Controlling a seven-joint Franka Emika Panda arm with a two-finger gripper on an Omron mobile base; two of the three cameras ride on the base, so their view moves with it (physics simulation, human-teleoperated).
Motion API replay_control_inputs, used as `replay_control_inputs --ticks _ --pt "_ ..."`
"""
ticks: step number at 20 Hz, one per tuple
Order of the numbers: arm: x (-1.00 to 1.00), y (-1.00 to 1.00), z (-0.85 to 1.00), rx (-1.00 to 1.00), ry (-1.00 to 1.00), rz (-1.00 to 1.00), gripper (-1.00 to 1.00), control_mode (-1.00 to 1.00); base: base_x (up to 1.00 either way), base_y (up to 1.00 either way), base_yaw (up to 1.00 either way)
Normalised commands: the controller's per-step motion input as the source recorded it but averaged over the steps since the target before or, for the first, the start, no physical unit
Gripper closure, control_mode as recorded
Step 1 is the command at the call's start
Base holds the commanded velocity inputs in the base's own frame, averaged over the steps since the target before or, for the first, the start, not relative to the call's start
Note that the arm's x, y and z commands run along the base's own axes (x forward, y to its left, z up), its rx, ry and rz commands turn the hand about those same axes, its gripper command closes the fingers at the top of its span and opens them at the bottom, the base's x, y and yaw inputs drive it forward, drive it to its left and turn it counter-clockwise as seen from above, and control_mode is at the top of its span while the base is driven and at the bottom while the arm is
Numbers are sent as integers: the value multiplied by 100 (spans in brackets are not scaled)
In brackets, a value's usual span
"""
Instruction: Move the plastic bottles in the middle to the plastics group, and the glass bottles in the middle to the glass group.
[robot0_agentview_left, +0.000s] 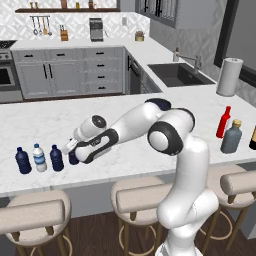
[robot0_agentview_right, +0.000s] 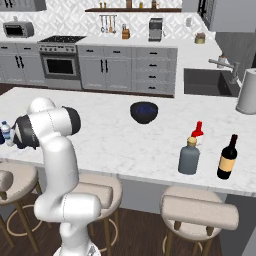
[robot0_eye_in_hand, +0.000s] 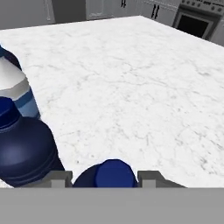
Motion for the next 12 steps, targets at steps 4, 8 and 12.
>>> replay_control_inputs --ticks 4,8,12 --pt "0 25 -28 3 0 0 100 -100 0 0 0" --pt "0 3 -37 0 2 0 100 -100 0 0 0" --pt "-9 -1 -34 0 4 0 -100 -100 0 0 0"
